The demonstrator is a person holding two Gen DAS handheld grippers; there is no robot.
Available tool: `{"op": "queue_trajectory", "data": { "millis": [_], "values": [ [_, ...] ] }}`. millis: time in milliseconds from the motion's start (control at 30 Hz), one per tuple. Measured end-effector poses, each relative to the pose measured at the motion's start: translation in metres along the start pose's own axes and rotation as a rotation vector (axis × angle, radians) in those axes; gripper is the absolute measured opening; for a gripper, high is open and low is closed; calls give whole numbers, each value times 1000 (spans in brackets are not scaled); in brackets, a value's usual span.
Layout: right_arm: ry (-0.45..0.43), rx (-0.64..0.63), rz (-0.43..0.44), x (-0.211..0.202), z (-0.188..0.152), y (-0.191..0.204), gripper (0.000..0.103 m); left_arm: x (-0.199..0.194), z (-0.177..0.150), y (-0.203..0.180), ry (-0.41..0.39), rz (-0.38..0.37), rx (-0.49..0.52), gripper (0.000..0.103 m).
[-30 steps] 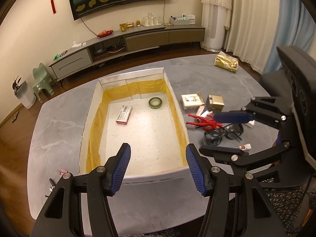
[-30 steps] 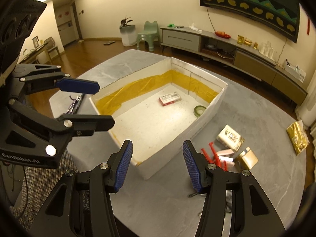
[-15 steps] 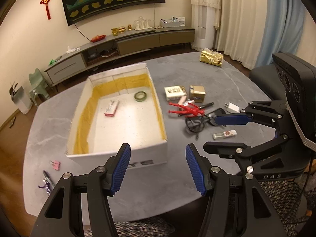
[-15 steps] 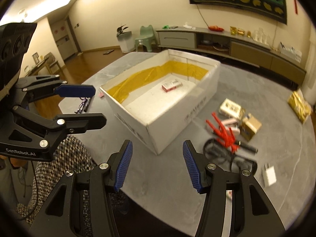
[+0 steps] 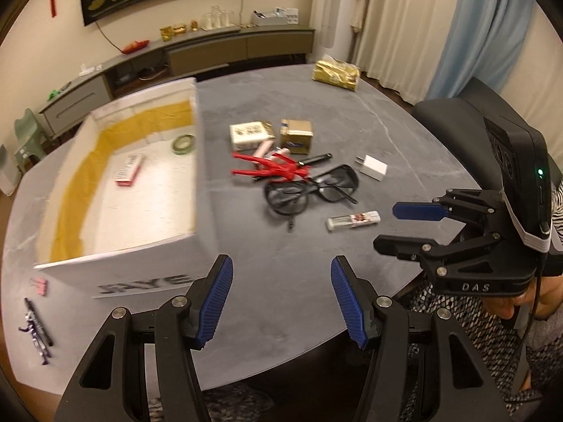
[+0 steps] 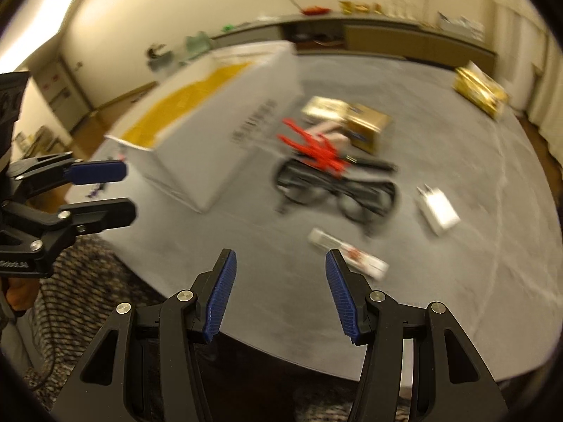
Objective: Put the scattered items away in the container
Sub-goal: 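Grasp the black glasses with the left gripper while the right gripper grasps the glass vial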
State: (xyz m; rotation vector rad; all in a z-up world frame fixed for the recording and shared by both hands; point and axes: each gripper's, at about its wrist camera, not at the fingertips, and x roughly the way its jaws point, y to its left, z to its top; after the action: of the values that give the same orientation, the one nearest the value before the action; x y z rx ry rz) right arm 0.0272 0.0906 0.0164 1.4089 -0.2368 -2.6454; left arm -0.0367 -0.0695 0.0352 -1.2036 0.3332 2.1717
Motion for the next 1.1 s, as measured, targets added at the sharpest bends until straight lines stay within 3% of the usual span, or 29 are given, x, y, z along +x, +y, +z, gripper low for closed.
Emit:
{"op": "queue_trajectory", "data": {
  "millis": [233,367,633,733,833,867,900,933,1033,1100],
  "values": [
    [44,78,-57,13,-3,-39,56,51,21,-23,30,-40,35,59],
    [77,85,-62,27,-2,-52,56,85,39,-37,43,-52,116,59],
    [132,-86,-74,55,5,-49,57,155,65,-51,42,22,299,59],
    [168,-131,-75,70,7,-50,57,177,69,-45,66,-13,275,58],
    [197,-138,-74,80,8,-54,53,188,71,-37,73,-32,223,39],
    [203,-127,-68,82,9,-55,34,187,73,-33,63,-42,201,32],
    [209,-113,-60,83,9,-58,28,186,75,-30,63,-47,182,23],
    [213,-98,-53,83,8,-60,21,185,76,-27,63,-49,161,21],
    [208,-66,-41,82,10,-66,21,180,74,-17,66,-87,101,21],
    [202,-61,-37,82,13,-67,30,182,74,-15,71,-81,95,25]
  ]
}}
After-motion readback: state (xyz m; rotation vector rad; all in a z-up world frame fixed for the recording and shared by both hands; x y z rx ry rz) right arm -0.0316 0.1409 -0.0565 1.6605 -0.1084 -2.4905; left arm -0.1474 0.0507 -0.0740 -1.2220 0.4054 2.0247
